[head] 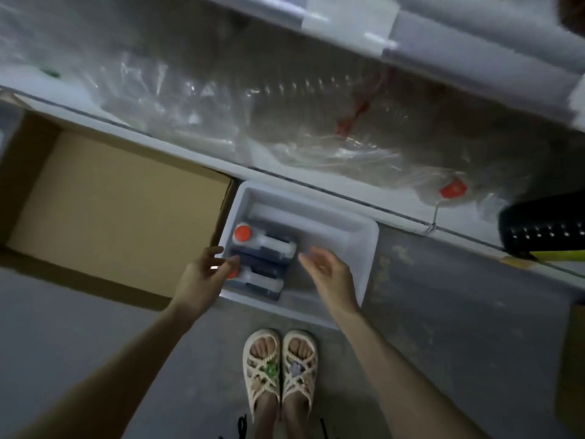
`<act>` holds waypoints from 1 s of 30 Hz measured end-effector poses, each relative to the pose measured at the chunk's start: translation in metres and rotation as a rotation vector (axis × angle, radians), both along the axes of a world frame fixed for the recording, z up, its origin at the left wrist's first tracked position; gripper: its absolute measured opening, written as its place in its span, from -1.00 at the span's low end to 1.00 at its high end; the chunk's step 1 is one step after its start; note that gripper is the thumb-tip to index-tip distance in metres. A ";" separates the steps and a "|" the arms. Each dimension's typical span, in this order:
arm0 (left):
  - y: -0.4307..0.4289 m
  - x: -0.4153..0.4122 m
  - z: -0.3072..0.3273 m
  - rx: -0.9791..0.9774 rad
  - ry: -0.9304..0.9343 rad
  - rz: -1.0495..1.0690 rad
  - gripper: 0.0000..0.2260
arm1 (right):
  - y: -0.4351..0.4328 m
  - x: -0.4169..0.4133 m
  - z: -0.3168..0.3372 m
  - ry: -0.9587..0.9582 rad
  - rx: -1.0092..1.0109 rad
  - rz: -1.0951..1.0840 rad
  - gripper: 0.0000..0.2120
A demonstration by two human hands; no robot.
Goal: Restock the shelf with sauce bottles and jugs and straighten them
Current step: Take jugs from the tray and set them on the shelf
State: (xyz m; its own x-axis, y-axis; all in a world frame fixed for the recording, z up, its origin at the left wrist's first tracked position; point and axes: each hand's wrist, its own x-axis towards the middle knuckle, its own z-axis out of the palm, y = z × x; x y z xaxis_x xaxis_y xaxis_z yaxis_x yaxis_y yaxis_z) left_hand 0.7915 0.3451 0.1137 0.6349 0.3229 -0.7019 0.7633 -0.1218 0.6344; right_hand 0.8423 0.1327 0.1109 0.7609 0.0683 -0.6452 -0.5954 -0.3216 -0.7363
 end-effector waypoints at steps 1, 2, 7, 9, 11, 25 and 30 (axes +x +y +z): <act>0.001 -0.001 -0.019 0.013 -0.013 -0.009 -0.65 | 0.003 -0.001 -0.018 0.005 0.009 0.000 -0.87; 0.002 -0.001 -0.037 0.029 -0.032 -0.022 -0.68 | 0.006 -0.001 -0.036 0.005 0.017 0.000 -0.86; 0.004 0.006 -0.116 -0.025 -0.091 -0.034 -0.58 | 0.019 -0.008 -0.117 -0.015 0.064 0.001 -0.67; 0.008 0.008 -0.145 -0.015 -0.121 -0.086 -0.56 | 0.021 -0.011 -0.144 -0.038 0.055 0.011 -0.49; 0.012 0.013 -0.166 -0.007 -0.152 -0.130 -0.55 | 0.023 -0.014 -0.167 -0.054 0.051 0.033 -0.40; 0.014 0.087 -0.214 -0.043 -0.321 -0.236 -0.76 | 0.034 0.037 -0.236 -0.267 0.038 -0.019 -0.69; 0.014 0.113 -0.229 -0.081 -0.352 -0.214 -0.76 | 0.039 0.067 -0.250 -0.253 0.147 -0.094 -0.59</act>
State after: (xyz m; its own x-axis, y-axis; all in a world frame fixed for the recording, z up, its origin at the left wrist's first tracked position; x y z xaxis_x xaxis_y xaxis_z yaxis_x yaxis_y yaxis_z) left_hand 0.9048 0.3593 -0.1149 0.8873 0.1100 -0.4478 0.4610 -0.1933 0.8661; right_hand 0.9090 0.1717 -0.1391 0.9037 0.0688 -0.4226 -0.4091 -0.1529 -0.8996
